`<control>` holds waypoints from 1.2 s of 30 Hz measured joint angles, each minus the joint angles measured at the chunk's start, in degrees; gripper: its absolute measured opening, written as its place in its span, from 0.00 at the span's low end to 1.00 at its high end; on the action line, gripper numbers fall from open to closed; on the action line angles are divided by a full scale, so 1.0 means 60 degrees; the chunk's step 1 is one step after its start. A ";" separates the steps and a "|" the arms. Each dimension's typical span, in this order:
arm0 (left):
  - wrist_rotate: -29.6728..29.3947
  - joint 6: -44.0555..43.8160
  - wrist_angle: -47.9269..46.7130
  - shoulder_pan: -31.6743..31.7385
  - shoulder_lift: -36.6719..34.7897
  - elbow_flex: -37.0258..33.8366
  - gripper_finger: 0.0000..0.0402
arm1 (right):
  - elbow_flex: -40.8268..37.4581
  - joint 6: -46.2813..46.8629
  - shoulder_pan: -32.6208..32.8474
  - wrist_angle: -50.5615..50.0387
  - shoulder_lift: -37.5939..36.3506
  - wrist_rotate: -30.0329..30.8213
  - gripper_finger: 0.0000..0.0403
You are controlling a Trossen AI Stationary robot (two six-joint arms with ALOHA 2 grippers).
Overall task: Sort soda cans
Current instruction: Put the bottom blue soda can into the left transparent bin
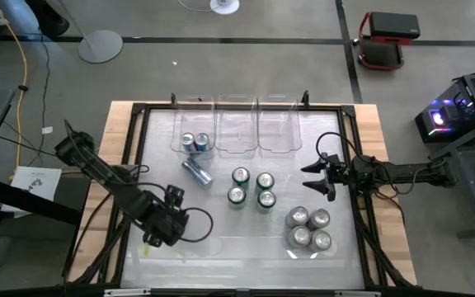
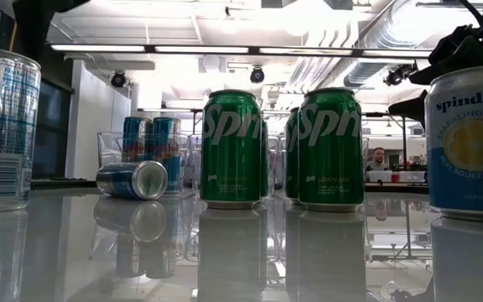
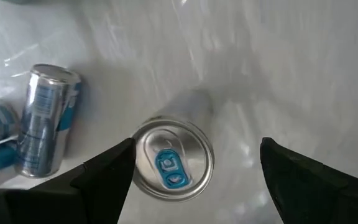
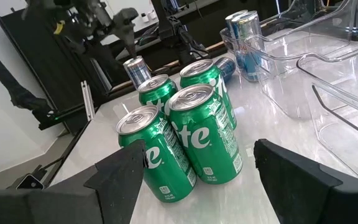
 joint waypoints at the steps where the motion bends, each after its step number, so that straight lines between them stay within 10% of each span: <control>1: 0.0017 0.0239 -0.0093 0.0048 0.0098 0.0000 0.80 | 0.0001 0.0000 0.0001 0.0000 0.0000 -0.0003 0.72; 36: -0.0205 -0.0568 -0.0083 0.0319 0.0289 0.0781 0.80 | 0.0000 0.0000 0.0003 0.0000 0.0000 0.0000 0.72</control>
